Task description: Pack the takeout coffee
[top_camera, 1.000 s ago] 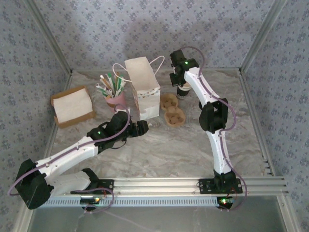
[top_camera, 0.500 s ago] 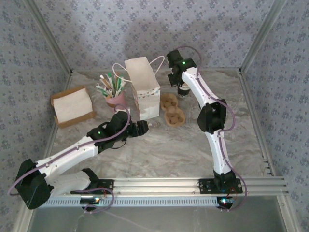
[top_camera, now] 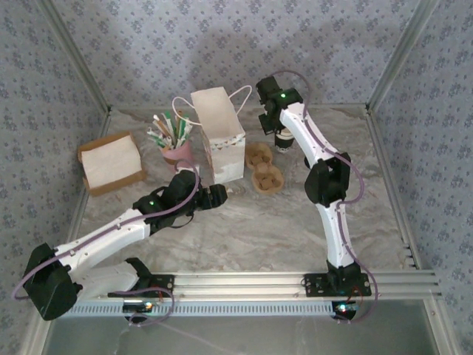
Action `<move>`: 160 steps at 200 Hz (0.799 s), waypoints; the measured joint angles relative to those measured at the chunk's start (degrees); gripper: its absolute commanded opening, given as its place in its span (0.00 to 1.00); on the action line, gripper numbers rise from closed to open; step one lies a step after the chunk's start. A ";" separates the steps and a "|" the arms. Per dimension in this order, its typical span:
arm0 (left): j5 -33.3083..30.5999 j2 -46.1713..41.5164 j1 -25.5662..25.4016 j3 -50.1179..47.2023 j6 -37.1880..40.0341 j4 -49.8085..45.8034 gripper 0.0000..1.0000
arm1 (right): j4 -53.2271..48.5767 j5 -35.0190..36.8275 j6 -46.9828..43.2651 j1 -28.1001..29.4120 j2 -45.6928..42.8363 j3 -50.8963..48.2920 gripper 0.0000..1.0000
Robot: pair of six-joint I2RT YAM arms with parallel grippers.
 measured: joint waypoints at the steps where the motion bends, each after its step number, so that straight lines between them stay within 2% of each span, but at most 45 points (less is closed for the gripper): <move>1: 0.00 0.00 0.02 0.00 0.00 0.00 0.81 | 0.09 0.02 0.04 0.00 -0.11 -0.22 0.00; 26: 0.00 0.00 0.00 0.00 -0.02 0.00 0.81 | 3.10 -1.73 0.17 -0.02 -5.42 -9.62 0.00; 63: 0.02 0.00 0.00 0.00 -0.02 0.02 0.81 | 3.04 -3.02 0.92 0.17 -6.73 -10.99 0.00; 160: 0.07 2.60 -1.38 0.17 -0.04 1.49 0.80 | 3.87 -1.29 2.56 3.08 -15.17 -26.53 0.00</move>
